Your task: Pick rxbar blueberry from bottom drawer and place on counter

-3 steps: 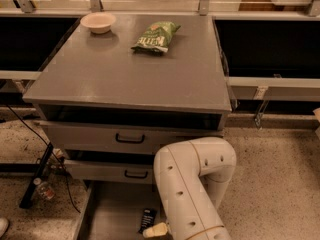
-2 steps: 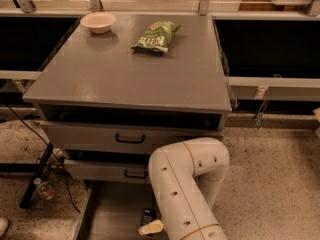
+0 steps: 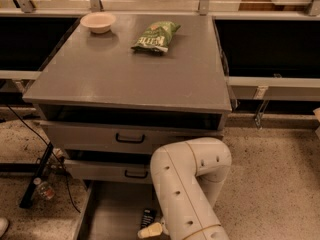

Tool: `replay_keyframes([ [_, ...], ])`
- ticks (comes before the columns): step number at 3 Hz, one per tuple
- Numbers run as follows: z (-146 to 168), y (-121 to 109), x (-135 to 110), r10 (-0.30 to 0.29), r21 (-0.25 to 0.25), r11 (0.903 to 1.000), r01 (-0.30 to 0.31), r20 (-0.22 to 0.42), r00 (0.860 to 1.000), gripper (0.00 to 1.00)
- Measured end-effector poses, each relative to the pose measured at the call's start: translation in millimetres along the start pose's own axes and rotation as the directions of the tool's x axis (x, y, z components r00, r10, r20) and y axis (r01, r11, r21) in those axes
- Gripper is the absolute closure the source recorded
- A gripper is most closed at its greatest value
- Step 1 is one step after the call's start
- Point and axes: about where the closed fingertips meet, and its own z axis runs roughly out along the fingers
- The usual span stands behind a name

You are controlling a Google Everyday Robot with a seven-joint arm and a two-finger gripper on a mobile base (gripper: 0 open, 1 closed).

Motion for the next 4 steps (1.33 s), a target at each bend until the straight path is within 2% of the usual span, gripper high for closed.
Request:
replay_keyframes([
  [1,-0.2,13.2,8.1,-0.047,-0.013,0.9988,0.047,0.014,0.999,0.0],
  [2,-0.1,13.2,8.0,-0.048,-0.014,0.9988,0.048,0.015,0.999,0.0],
  [4,17.6,6.6,-3.6,-0.042,-0.076,0.996,0.046,0.052,0.998,0.0],
])
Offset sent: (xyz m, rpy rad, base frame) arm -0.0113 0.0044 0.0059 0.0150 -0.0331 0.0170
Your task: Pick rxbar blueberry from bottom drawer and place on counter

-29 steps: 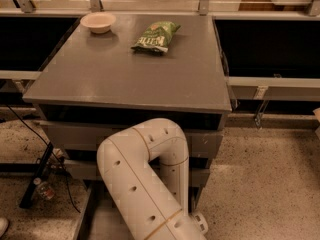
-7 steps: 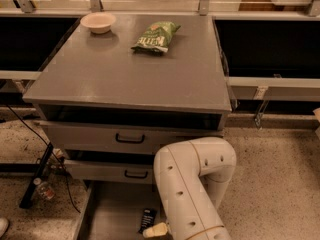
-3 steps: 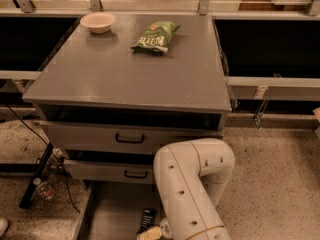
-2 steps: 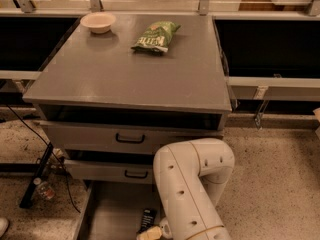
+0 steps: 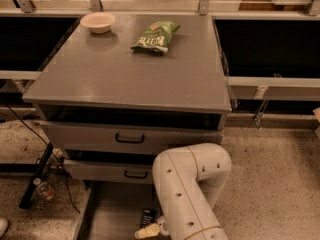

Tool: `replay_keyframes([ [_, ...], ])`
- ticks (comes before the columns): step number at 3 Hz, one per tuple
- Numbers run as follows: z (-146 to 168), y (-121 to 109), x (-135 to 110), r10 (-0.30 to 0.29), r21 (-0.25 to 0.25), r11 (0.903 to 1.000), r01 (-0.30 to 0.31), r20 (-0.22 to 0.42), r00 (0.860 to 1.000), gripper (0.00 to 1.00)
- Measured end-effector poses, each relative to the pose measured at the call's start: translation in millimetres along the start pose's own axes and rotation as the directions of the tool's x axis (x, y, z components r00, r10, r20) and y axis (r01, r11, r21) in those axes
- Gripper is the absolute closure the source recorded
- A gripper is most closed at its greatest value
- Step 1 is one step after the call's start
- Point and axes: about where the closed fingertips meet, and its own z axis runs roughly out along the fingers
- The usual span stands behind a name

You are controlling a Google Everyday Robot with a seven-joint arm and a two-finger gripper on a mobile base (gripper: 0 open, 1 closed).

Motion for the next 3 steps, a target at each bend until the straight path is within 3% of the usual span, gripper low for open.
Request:
replay_keyframes([
  [1,20.4,0.3,-9.0,-0.023,-0.044,0.9988,0.024,0.003,1.0,0.0],
  [2,20.4,0.3,-9.0,-0.023,-0.044,0.9988,0.024,0.003,1.0,0.0],
  [3,20.4,0.3,-9.0,-0.024,-0.044,0.9988,0.024,0.003,1.0,0.2],
])
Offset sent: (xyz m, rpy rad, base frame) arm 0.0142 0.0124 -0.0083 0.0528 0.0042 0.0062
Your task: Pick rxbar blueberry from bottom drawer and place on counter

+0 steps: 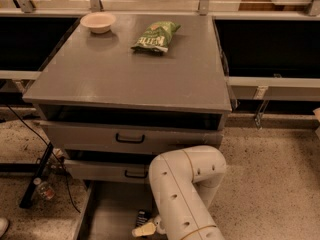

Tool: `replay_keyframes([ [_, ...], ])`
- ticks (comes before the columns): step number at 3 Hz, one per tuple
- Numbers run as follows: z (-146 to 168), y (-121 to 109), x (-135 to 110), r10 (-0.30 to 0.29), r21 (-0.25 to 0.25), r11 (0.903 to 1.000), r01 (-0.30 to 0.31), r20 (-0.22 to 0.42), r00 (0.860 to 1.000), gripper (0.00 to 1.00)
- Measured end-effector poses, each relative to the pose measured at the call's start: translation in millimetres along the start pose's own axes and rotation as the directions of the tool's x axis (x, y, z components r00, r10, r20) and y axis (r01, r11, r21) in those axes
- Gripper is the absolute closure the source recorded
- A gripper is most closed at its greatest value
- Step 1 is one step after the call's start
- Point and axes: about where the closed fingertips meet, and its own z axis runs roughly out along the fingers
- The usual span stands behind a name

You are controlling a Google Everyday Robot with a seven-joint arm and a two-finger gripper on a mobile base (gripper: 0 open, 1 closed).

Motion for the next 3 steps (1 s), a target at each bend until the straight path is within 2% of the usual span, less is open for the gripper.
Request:
replay_keyframes([
  [3,0.1,0.0,0.0,0.0,0.0,1.0,0.0,0.0,1.0,0.9],
])
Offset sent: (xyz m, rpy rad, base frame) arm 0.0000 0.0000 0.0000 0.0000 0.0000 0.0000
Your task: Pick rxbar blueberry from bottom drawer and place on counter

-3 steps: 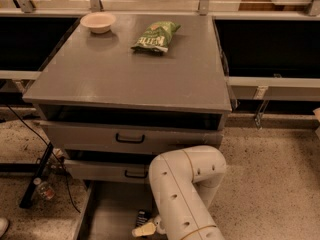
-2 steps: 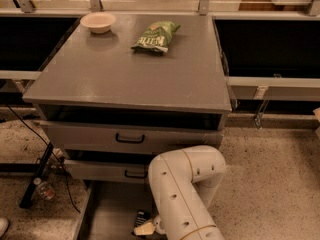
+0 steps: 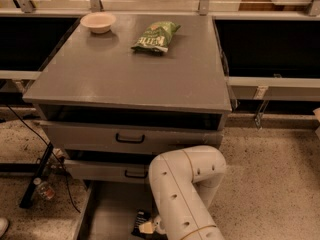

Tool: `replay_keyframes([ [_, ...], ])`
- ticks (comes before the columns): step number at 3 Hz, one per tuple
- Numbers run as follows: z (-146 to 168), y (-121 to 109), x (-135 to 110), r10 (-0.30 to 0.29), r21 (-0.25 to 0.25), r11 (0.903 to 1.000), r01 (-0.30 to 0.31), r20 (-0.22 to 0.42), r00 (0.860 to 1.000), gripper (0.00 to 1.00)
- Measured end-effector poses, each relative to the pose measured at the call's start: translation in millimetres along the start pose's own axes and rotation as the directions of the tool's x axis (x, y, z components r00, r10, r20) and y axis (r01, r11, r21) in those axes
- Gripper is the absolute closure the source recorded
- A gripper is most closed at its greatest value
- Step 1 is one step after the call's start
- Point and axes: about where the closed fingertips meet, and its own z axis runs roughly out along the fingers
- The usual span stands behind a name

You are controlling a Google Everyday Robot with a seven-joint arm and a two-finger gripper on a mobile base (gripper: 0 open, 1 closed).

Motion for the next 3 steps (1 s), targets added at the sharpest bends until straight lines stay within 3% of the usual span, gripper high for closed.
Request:
replay_keyframes([
  [1,0.0,0.0,0.0,0.0,0.0,1.0,0.0,0.0,1.0,1.0],
  [2,0.0,0.0,0.0,0.0,0.0,1.0,0.0,0.0,1.0,0.82],
  [3,0.1,0.0,0.0,0.0,0.0,1.0,0.0,0.0,1.0,0.57],
])
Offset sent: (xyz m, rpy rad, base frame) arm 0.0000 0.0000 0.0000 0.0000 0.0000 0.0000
